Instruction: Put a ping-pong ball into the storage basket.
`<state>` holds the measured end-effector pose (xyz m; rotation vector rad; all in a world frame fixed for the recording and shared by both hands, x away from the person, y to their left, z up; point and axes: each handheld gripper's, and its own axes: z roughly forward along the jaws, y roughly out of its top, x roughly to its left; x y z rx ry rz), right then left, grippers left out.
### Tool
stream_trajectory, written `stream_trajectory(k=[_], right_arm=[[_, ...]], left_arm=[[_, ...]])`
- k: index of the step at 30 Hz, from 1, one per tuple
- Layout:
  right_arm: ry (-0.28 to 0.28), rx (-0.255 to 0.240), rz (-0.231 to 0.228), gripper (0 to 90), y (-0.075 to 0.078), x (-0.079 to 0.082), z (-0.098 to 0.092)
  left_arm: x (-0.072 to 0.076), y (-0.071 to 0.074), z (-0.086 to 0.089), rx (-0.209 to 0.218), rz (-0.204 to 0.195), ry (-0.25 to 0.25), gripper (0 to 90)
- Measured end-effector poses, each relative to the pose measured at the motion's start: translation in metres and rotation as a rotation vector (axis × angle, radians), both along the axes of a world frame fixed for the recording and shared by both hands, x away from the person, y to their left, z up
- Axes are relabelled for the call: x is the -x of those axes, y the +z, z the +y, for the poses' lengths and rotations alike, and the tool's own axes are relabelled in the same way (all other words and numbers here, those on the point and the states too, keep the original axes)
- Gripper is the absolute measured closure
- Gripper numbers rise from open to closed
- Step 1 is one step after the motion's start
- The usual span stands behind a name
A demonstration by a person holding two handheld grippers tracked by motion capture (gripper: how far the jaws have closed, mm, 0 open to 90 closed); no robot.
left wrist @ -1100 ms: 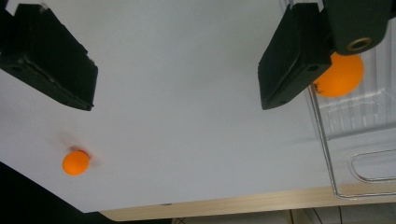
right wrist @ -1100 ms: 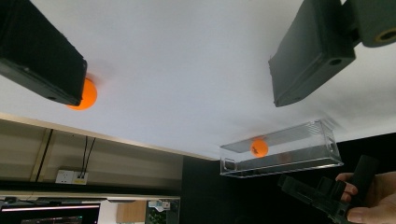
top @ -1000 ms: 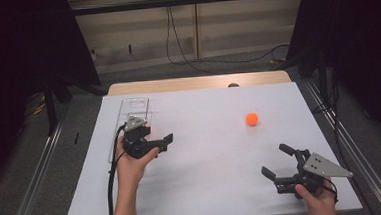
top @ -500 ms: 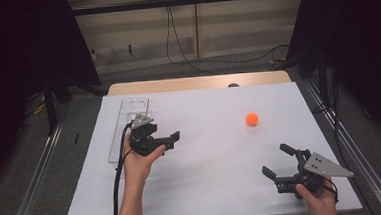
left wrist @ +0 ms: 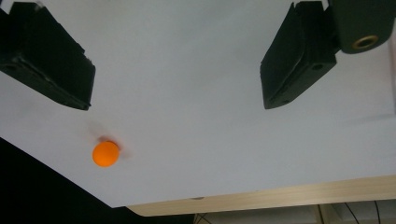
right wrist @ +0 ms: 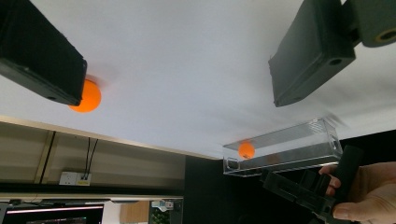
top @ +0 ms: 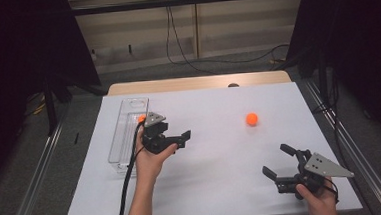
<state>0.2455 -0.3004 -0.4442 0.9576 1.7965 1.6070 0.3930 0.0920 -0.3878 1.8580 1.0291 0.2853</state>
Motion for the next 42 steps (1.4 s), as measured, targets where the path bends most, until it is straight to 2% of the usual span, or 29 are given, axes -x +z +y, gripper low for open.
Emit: stream_trajectory(k=[8, 29, 42], right_arm=[[0.001, 0.000, 0.001, 3.4, 0.000, 0.000, 0.000], [0.000, 0.004, 0.000, 3.4, 0.000, 0.000, -0.001], [0.000, 0.005, 0.006, 3.5, 0.000, 0.000, -0.001]], left_arm=[[0.000, -0.004, -0.013, -0.014, 0.004, -0.030, 10.1], [-0.003, -0.014, -0.042, -0.010, 0.001, -0.075, 9.3], [-0.005, -0.019, -0.057, -0.015, -0.014, -0.102, 9.0]])
